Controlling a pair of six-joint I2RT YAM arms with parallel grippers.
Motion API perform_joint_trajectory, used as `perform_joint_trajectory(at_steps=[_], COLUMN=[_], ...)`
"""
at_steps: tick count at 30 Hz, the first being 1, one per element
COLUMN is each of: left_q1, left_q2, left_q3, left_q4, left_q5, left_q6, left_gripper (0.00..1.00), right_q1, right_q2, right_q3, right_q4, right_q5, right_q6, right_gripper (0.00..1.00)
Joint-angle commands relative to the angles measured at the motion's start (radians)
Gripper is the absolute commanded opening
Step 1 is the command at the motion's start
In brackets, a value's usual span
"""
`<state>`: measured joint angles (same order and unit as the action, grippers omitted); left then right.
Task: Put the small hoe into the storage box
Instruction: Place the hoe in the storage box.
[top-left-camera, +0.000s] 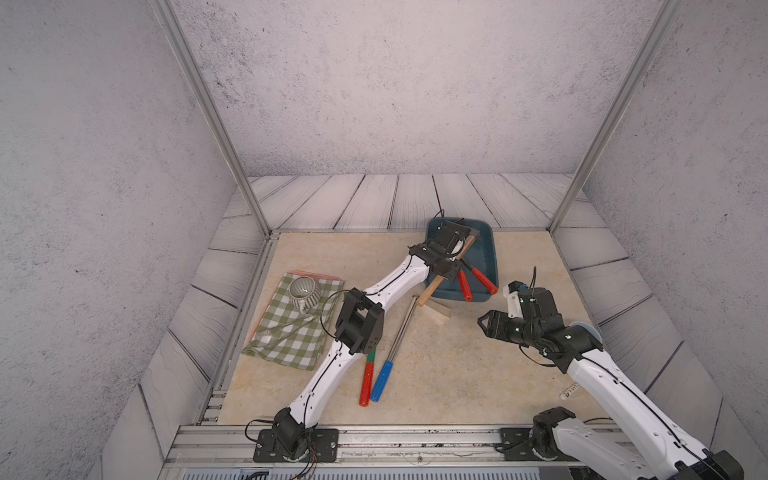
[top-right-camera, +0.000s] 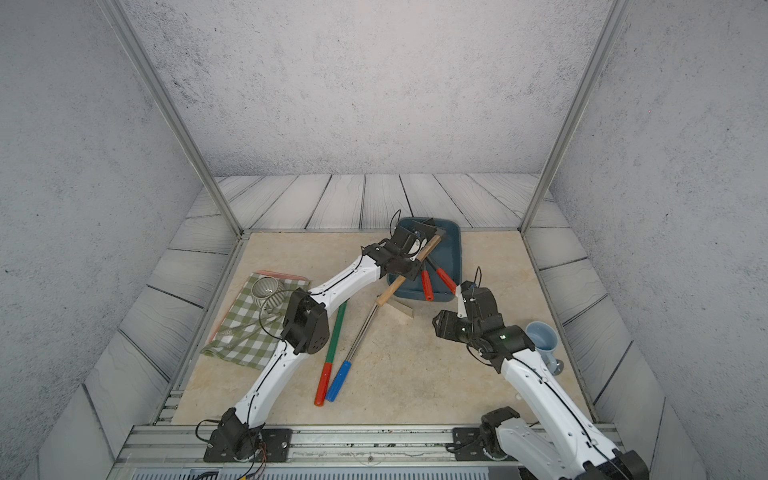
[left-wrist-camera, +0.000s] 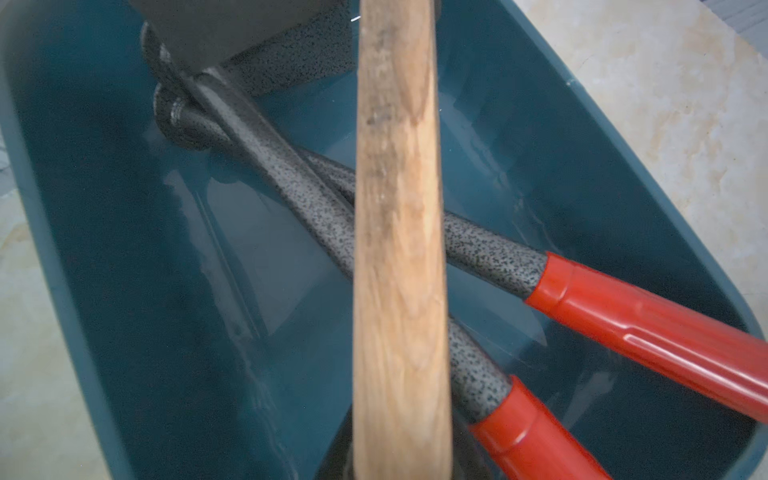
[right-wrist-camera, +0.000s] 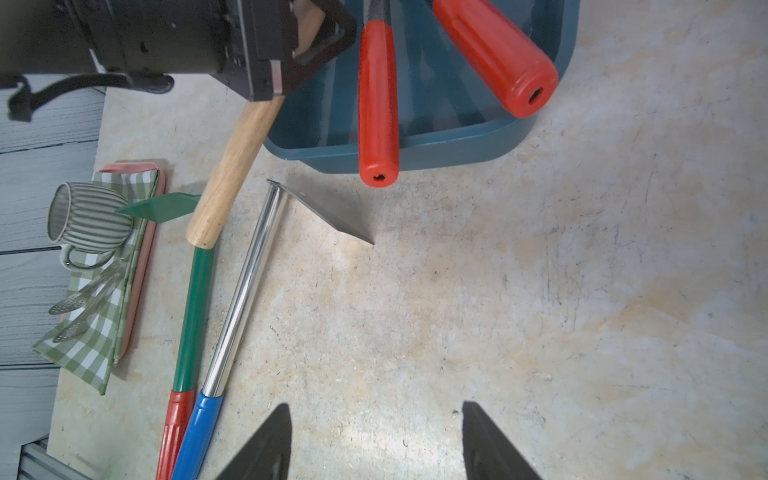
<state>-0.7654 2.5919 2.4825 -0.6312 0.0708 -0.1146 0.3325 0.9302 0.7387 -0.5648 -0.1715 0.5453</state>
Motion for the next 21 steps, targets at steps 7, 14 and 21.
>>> perform_joint_trajectory(at_steps=[7,14,21], left_q1=[-0.005,0.004,0.014], left_q2=[-0.002,0.005,0.003], left_q3=[0.030,0.030,0.029], left_q4=[0.060,0.059,0.057], left_q5=[0.012,0.033,0.028], left_q6=[0.027,0.024,0.019], left_gripper=[0.00,0.14,0.42], right_q1=[-0.003,-0.003,-0.003], right_q2=[-0.018,-0.018,-0.009], right_q3=[-0.014,-0.017,-0.018], right_q4=[-0.014,-0.013,-0.005], right_q5=[0.015,0.013,0.003], right_q6=[-0.018,-0.019,-0.021], right_gripper=[0.66,0.65,0.65])
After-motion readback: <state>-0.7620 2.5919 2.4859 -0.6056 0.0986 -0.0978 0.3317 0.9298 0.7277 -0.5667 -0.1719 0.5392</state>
